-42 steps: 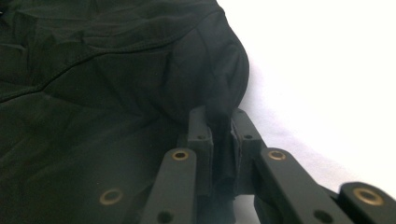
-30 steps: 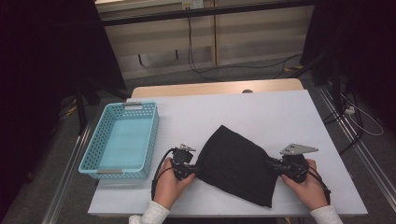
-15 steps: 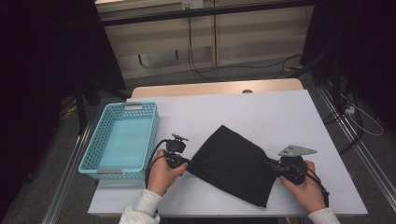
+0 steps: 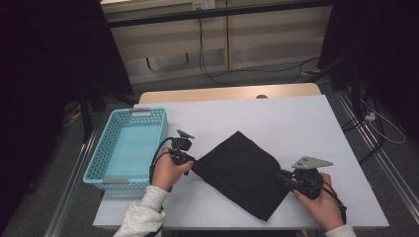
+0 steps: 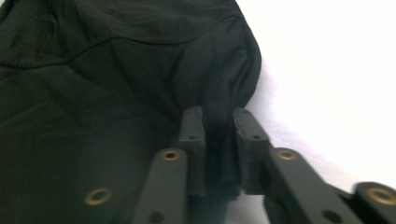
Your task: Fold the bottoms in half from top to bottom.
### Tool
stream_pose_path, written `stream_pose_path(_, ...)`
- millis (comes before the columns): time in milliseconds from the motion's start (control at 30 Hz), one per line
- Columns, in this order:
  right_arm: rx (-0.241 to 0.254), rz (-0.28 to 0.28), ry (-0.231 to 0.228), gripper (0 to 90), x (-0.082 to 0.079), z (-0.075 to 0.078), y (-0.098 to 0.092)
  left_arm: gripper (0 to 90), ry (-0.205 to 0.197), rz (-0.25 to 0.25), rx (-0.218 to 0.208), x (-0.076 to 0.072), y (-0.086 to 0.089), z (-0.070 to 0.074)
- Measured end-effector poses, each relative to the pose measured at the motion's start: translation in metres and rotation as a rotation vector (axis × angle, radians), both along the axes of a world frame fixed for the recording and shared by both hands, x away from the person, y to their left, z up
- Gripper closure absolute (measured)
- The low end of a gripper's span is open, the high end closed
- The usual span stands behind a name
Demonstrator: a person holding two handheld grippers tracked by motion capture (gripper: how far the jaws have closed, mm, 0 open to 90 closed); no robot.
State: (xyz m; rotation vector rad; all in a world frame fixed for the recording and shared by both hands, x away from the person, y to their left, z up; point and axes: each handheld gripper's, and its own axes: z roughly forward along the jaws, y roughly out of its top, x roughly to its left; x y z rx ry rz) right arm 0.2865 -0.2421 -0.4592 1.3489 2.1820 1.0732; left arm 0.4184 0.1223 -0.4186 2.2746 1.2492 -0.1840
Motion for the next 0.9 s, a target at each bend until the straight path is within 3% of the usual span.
stream_pose_path(433,-0.014,-0.098,-0.023,35.7,0.014,-0.002,-0.001,87.1,-0.010,-0.007,0.010,0.019,0.001,0.004)
stream_pose_path(533,0.037,-0.110,0.008,31.6,0.020,-0.004,0.000,87.1,-0.021,-0.003,0.013,0.024,0.003,0.007)
stream_pose_path(600,0.033,-0.091,0.027,26.7,0.021,-0.007,0.005,87.1,-0.023,-0.003,0.009,0.026,0.004,0.008)
stream_pose_path(667,-0.005,-0.071,0.023,26.7,0.020,-0.007,0.012,87.1,-0.018,-0.012,0.009,0.026,0.004,0.009)
stream_pose_path(767,-0.009,-0.065,0.021,27.6,0.016,-0.008,0.019,87.0,-0.024,-0.011,0.009,0.025,0.004,0.009)
stream_pose_path(900,-0.006,-0.063,0.023,38.5,0.012,-0.007,0.024,87.0,-0.018,-0.021,0.016,0.024,0.005,0.010)
